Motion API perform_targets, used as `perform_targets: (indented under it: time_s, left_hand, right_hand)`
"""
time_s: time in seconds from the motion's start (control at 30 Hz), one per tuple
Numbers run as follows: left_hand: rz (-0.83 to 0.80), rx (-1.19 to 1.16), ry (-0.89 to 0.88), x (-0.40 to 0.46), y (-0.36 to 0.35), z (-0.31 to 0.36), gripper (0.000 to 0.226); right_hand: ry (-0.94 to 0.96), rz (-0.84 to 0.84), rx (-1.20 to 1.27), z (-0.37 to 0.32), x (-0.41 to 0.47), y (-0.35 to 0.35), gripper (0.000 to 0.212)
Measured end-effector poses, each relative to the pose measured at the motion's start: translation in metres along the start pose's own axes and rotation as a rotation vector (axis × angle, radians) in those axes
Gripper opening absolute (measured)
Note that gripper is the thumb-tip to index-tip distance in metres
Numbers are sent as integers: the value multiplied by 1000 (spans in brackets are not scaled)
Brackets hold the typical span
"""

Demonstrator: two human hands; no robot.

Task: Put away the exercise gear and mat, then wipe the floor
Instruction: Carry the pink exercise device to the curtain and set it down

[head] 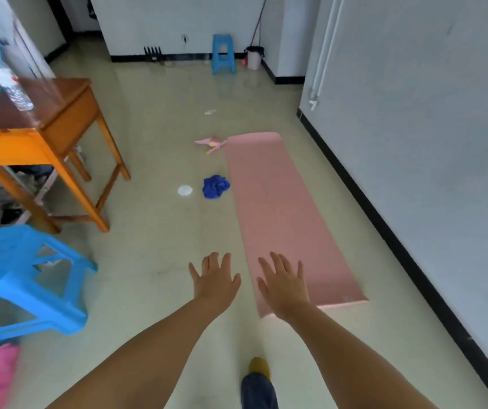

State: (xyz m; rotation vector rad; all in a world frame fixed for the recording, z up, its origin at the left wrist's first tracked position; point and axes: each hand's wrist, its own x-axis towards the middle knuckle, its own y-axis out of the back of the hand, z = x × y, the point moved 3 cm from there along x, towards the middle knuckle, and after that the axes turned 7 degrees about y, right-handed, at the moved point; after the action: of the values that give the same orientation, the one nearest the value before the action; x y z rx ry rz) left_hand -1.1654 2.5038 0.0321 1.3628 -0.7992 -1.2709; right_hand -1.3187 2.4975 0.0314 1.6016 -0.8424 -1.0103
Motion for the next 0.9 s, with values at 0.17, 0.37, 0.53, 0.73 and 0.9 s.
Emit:
perform_targets:
  time_s: [0.17,0.37,0.53,0.73,0.9]
  left_hand:
    - [43,31,23,106,38,11,57]
    - [49,29,89,205,69,-9,58]
    - [78,40,159,299,96,-65,58]
    - [90,30,167,432,148,-145,58]
    - [133,81,104,541,207,-201,58]
  right_hand:
    - [42,19,-1,33,114,35,53]
    - [119,-51,-48,38,234,64,52]
    - [221,-29,-95,11,350,81,52]
    - [195,-26,-119,-42,501,110,51]
    - [110,15,-80,-73,605,146,51]
